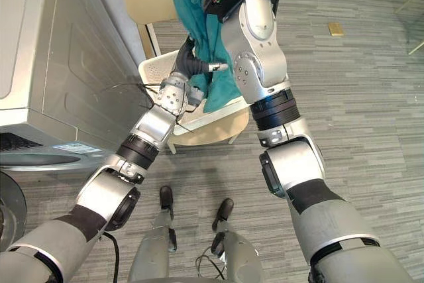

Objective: Pick up the laundry basket with both hands and put the clothes into the washing machine.

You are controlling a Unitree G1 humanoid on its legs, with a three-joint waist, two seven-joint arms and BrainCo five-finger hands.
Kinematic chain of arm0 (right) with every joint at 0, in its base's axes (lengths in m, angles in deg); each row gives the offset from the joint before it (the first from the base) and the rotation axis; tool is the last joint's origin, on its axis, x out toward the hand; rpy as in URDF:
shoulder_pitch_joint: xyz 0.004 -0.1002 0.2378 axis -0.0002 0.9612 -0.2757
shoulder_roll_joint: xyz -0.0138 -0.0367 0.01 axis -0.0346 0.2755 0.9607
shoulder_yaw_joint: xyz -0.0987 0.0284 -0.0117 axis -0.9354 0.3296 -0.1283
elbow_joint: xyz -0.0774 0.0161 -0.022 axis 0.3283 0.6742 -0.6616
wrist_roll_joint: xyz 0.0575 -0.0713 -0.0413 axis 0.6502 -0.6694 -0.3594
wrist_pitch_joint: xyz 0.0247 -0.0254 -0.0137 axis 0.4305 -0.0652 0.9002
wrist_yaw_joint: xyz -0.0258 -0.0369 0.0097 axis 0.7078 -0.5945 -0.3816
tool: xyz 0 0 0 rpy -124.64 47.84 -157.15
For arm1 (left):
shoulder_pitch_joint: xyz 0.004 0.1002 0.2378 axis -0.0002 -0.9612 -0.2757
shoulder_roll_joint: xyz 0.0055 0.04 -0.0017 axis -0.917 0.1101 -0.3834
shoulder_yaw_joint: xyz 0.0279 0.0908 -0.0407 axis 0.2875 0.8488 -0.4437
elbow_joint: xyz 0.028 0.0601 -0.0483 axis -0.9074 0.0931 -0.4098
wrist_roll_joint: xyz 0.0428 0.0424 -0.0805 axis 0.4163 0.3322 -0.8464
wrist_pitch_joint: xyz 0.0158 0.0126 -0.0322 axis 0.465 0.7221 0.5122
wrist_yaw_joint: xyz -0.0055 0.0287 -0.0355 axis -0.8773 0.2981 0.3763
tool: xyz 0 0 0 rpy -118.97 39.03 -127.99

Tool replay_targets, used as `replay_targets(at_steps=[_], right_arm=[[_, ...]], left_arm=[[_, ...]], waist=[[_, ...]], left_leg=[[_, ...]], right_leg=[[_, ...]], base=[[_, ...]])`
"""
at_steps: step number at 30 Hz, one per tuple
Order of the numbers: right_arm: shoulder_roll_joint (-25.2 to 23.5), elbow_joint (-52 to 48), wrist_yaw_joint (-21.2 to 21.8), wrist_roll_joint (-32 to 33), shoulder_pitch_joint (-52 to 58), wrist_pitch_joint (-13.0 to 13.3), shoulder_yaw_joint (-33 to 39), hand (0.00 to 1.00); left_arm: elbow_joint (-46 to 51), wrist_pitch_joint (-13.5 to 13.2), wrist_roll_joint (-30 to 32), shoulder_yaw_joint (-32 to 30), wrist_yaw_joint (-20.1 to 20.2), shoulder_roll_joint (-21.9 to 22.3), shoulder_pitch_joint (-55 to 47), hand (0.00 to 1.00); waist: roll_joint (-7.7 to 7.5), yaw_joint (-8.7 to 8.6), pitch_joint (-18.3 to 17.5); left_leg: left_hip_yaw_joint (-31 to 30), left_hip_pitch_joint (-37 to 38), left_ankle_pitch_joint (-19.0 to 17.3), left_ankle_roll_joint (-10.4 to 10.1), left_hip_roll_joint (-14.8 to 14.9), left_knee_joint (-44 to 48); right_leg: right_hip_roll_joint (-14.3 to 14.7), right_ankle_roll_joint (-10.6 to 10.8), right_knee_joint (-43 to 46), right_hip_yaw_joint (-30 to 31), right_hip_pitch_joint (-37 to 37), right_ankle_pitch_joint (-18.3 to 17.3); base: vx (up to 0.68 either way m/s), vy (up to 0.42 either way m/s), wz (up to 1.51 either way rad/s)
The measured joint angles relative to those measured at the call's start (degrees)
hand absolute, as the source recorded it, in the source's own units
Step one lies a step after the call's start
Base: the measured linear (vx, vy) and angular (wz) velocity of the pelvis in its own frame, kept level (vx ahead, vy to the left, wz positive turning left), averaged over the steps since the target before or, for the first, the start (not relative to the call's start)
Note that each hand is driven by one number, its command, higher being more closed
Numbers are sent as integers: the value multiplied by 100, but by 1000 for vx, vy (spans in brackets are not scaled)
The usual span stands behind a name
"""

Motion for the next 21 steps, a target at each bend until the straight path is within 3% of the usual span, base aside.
replay_targets(at_steps=[7,19,20,21], right_arm=[[-233,0,-120,210,1,20,21,100],[-218,-4,-164,341,18,25,18,100],[-202,-4,-213,341,25,25,19,0],[-183,-4,-219,341,30,25,19,0]], left_arm=[[6,-155,-604,133,20,14,145,100],[79,-293,-774,413,264,-69,150,100],[82,-293,-773,430,267,-91,150,100],[82,-293,-772,436,267,-108,149,100]], waist=[[-2,-45,-1],[-7,-72,-1],[-7,-76,-1],[-7,-75,-1]], left_leg=[[-42,-28,1,1,-16,3],[38,-18,-3,-2,5,-2],[53,-13,-3,-2,6,-2],[66,-6,-3,-2,7,-2]], right_leg=[[-10,1,-4,-39,-1,0],[11,5,-39,32,-12,6],[13,5,-41,43,-12,7],[13,5,-41,55,-12,7]], base=[[16,32,3],[15,24,-2],[5,5,-5],[5,6,-6]])
